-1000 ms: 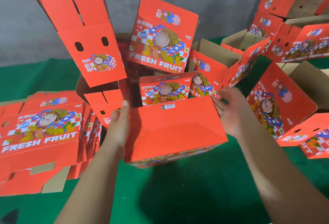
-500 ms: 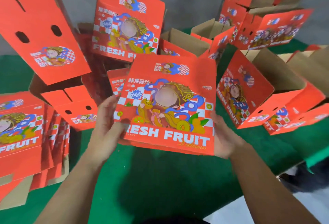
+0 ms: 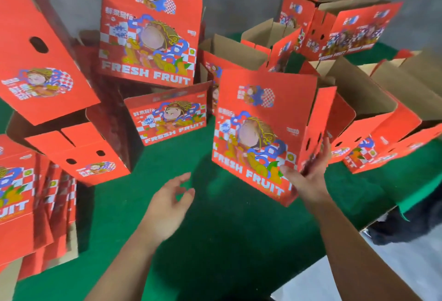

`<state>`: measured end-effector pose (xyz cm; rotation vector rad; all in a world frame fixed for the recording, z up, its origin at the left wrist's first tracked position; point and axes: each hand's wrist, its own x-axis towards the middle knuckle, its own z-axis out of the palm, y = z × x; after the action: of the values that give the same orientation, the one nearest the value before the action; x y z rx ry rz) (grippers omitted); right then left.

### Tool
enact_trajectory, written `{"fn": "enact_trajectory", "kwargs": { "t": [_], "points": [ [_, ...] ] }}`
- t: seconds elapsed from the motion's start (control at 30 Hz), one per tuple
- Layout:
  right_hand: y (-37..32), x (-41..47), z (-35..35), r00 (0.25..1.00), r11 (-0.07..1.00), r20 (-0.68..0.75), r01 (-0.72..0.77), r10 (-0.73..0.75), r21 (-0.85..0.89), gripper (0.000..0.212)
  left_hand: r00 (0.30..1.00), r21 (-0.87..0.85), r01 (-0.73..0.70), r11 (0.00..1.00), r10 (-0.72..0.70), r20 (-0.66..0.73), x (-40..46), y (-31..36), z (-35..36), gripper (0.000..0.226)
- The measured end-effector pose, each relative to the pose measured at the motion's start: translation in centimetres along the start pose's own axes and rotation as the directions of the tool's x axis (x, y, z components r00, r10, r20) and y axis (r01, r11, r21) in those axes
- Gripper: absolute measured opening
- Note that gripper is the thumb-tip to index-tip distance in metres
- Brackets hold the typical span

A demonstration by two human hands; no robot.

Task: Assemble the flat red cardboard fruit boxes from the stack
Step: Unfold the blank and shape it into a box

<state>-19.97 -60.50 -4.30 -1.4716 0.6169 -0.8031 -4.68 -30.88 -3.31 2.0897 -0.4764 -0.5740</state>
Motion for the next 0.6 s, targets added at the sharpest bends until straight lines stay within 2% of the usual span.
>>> {"fn": "enact_trajectory", "kwargs": {
  "t": [0.1,0.17,0.27,0.4,0.47,0.53,0.6],
  "points": [
    [1.3,2.4,-2.6,0.969,0.98,-0.248,-0.042,-0.008,-0.196,0.137,1.0,-0.031,-0.009,0.999,0.009,0.019,0.2,-0.5,0.9,0.032],
    [1.8,4.5,-5.0,0.936,0.919,-0.351,-0.129,-0.011,-0.373,0.142,0.999,-0.044,-0.001,0.999,0.003,0.042,0.1,-0.4,1.4,0.034],
    [3.0,7.0,-8.6,0.94,0.848,-0.341,-0.193,0.015,-0.494,0.129,0.996,-0.051,0.037,0.998,-0.033,0.085,0.2,-0.7,1.8,0.035],
    [2.7,9.6,-10.2,0.941,0.924,-0.336,-0.089,-0.045,-0.373,0.104,0.994,-0.037,0.023,0.999,-0.019,0.106,0.4,-1.0,1.8,0.034],
    [2.4,11.0,-10.4,0.915,0.915,-0.382,-0.034,-0.133,-0.402,0.094,0.994,-0.035,0.008,0.999,-0.004,0.113,0.4,-1.0,1.6,0.034],
    [2.2,12.1,-10.4,0.865,0.883,-0.432,0.027,-0.256,-0.469,0.094,0.993,-0.029,0.002,1.0,0.001,0.122,0.6,-1.3,1.4,0.033],
    [2.1,12.8,-10.1,0.876,0.864,-0.413,0.008,-0.25,-0.504,0.109,0.992,-0.034,0.005,0.999,-0.001,0.127,0.9,-1.8,1.2,0.032]
  ]
}}
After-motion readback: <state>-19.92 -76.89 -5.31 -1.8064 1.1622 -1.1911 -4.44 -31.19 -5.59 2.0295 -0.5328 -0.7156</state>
